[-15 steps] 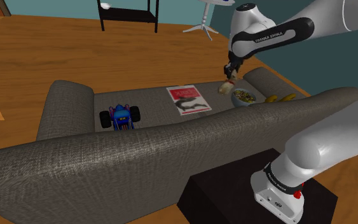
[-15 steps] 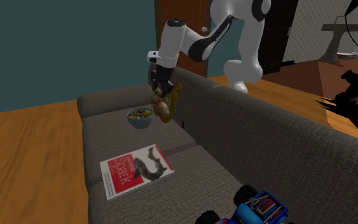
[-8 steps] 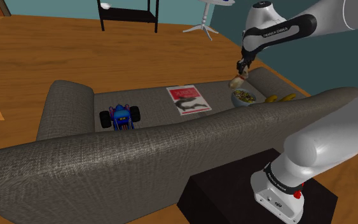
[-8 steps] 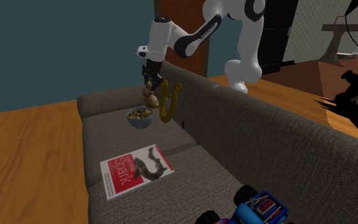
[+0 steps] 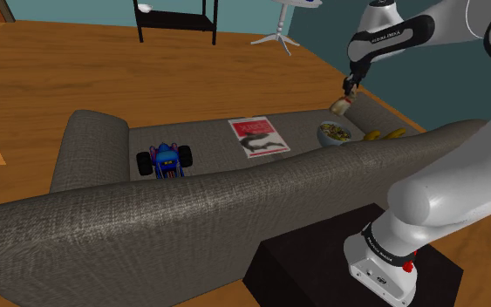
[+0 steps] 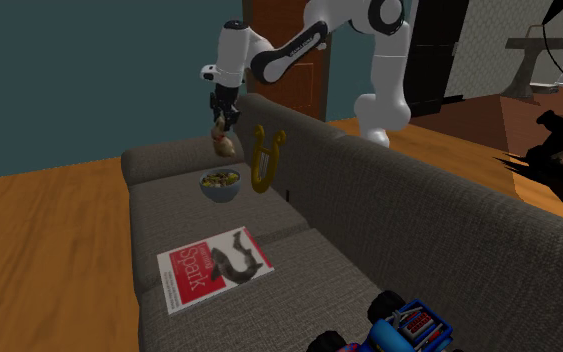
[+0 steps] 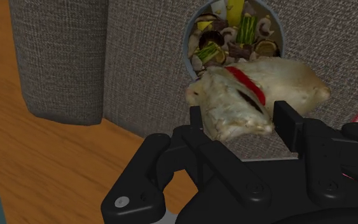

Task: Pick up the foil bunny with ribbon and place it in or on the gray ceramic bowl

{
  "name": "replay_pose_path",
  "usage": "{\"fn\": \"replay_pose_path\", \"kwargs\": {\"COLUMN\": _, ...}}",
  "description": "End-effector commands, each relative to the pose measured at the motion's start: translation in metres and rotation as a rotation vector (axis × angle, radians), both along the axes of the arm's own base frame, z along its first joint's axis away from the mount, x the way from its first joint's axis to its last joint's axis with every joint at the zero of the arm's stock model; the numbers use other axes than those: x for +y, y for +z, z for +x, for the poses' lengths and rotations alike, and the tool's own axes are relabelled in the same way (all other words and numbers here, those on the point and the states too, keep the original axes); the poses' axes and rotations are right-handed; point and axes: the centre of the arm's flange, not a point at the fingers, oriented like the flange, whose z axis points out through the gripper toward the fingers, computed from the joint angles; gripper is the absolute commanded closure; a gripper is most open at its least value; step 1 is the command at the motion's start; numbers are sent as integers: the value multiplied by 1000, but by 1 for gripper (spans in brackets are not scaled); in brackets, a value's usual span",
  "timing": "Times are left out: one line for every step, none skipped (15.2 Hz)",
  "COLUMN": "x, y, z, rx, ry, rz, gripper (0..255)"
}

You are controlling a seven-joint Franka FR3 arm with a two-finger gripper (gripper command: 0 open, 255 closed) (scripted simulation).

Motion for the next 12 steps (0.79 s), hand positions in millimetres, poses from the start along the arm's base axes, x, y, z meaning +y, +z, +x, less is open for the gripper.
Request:
{"fn": "replay_pose_path", "kwargs": {"x": -27, "y": 8, "z": -7, "rx": 0, "ry": 1, "rz": -1, "gripper": 255}}
{"fn": "replay_pose_path", "kwargs": {"x": -40, "y": 10, "z": -9, "rx": 0, "ry": 1, "rz": -1, "gripper": 255}}
{"fn": "replay_pose_path", "kwargs": {"x": -53, "y": 12, "z": -11, "rx": 0, "ry": 1, "rz": -1, "gripper": 255}}
{"fn": "replay_pose_path", "kwargs": {"x": -68, "y": 15, "z": -14, "rx": 0, "ry": 1, "rz": -1, "gripper": 255}}
{"fn": "replay_pose_path", "kwargs": {"x": -68, "y": 10, "z": -14, "rx": 0, "ry": 1, "rz": -1, "gripper": 255}}
{"fn": "replay_pose_path", "kwargs": {"x": -68, "y": 4, "z": -14, "rx": 0, "ry": 1, "rz": -1, "gripper": 255}}
{"fn": "replay_pose_path", "kwargs": {"x": -68, "y": -1, "z": -14, "rx": 0, "ry": 1, "rz": -1, "gripper": 255}}
{"fn": "replay_pose_path", "kwargs": {"x": -68, "y": -6, "z": -14, "rx": 0, "ry": 1, "rz": -1, "gripper": 255}}
{"fn": "replay_pose_path", "kwargs": {"x": -68, "y": -11, "z": -14, "rx": 0, "ry": 1, "rz": -1, "gripper": 255}}
{"fn": "replay_pose_path", "kwargs": {"x": -68, "y": -17, "z": -14, "rx": 0, "ry": 1, "rz": -1, "gripper": 255}}
{"fn": "replay_pose_path", "kwargs": {"x": -68, "y": -22, "z": -14, "rx": 0, "ry": 1, "rz": -1, "gripper": 255}}
{"fn": "replay_pose_path", "kwargs": {"x": -68, "y": -27, "z": -14, "rx": 0, "ry": 1, "rz": -1, "gripper": 255}}
